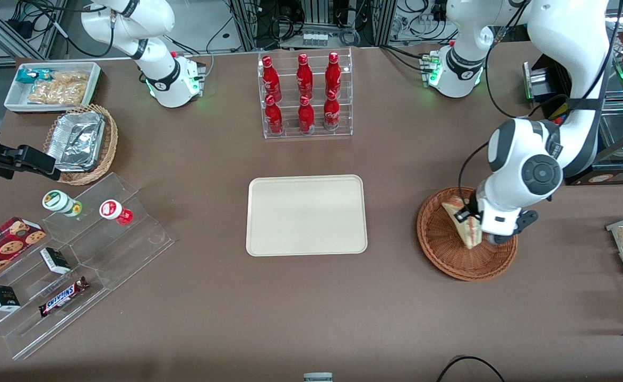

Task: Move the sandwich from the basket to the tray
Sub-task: 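Lift the sandwich and carry it with the left gripper over the cream tray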

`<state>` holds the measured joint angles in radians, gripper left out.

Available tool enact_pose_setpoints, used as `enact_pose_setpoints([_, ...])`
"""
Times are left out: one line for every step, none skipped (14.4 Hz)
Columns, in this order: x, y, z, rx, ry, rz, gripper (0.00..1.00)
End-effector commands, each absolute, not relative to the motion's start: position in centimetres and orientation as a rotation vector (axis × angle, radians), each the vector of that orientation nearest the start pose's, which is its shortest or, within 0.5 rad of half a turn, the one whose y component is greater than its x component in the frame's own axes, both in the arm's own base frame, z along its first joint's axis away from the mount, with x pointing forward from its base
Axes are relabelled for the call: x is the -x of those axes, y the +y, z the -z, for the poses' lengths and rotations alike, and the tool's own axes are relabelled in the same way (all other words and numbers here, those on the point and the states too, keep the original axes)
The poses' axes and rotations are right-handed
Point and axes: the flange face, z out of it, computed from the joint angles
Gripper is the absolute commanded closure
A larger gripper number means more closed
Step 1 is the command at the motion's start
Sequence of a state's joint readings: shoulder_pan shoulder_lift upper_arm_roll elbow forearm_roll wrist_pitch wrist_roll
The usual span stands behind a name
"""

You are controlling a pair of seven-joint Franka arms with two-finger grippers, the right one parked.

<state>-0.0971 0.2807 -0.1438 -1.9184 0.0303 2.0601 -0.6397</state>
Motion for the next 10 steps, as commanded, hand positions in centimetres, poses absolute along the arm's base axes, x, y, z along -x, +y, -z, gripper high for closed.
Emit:
enact_pose_setpoints([-58.8, -18.6, -35.5, 3.071, -0.366, -0.194, 0.94])
enact_pose_setpoints([-58.6, -21.1, -35.0, 3.069, -0.35, -0.192, 0.98])
enact_pose_setpoints([-58.9, -23.7, -34.7, 3.077, -0.336, -0.184, 1.0])
enact_pose_setpoints([-59.1, -26.6, -34.2, 3.081, -0.338, -0.178, 1.0])
enact_pose_setpoints([-59.3, -29.3, -33.9, 3.087, -0.355, -0.164, 1.0])
enact_pose_setpoints([-59.5, -31.4, -33.2, 3.091, -0.363, -0.162, 1.0])
enact_pose_setpoints([-59.2, -34.1, -32.6, 3.097, -0.355, -0.159, 1.0])
enact_pose_setpoints([-58.8, -36.6, -31.8, 3.1, -0.355, -0.159, 1.0])
enact_pose_setpoints([-58.4, -39.0, -31.3, 3.105, -0.353, -0.153, 1.0])
enact_pose_setpoints([-57.7, -41.7, -30.5, 3.109, -0.351, -0.148, 1.0])
